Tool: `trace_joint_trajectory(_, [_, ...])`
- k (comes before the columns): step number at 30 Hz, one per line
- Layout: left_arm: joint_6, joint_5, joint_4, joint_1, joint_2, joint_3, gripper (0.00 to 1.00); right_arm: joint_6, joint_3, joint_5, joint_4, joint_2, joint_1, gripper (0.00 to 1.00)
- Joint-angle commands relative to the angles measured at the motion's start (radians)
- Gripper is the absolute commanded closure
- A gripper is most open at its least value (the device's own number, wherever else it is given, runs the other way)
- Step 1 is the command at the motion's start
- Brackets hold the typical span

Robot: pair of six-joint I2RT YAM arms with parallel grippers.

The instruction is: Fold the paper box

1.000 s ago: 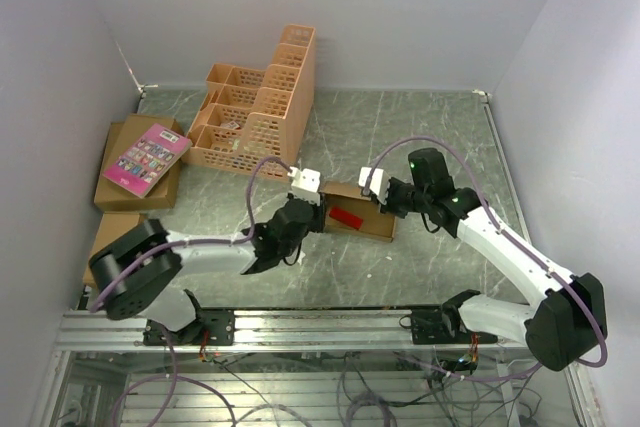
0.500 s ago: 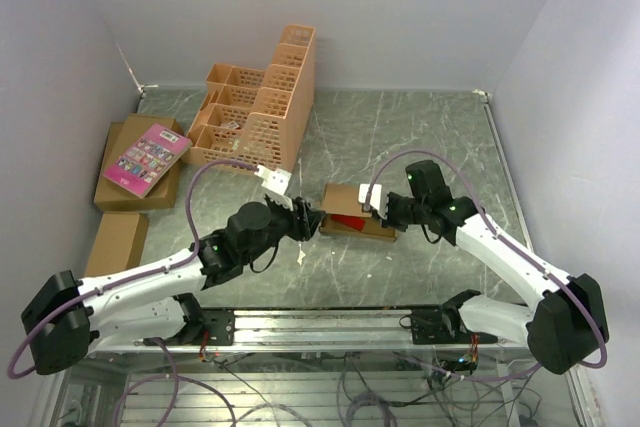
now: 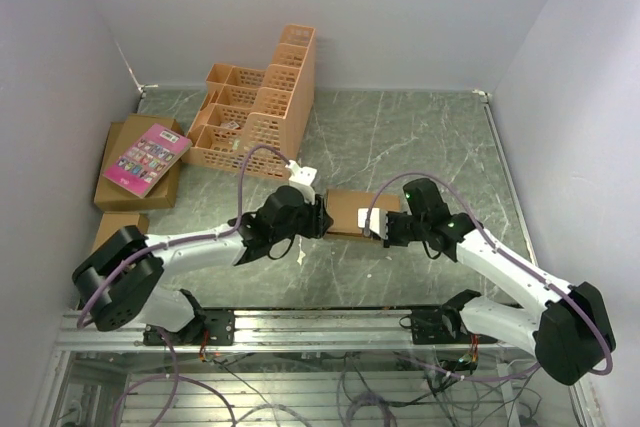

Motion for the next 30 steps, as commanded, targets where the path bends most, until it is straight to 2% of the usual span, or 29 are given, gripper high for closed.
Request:
trace_joint_trajectory(1, [0.006,0.056,0.008,0.012,0.055,0.072,0.52,-0.022,-0.043,0.02,-0.039,0.007,0.027,1.0])
trace_joint_trajectory(16, [0.043,0.058,-0.085,0.017,0.235,0.12,0.52,-0.059,-0.055,0.037,-0.068,0.041,0.044,0.96])
trace_joint_trajectory(23, [0.052,0.034,-0.128,0.017,0.275,0.137,0.53,-0.065,-0.035,0.021,-0.104,0.072,0.047,0.82])
trace_joint_trajectory(30, [0.06,0.021,-0.165,0.017,0.293,0.159,0.53,-0.09,0.008,-0.056,-0.198,0.059,0.047,0.55])
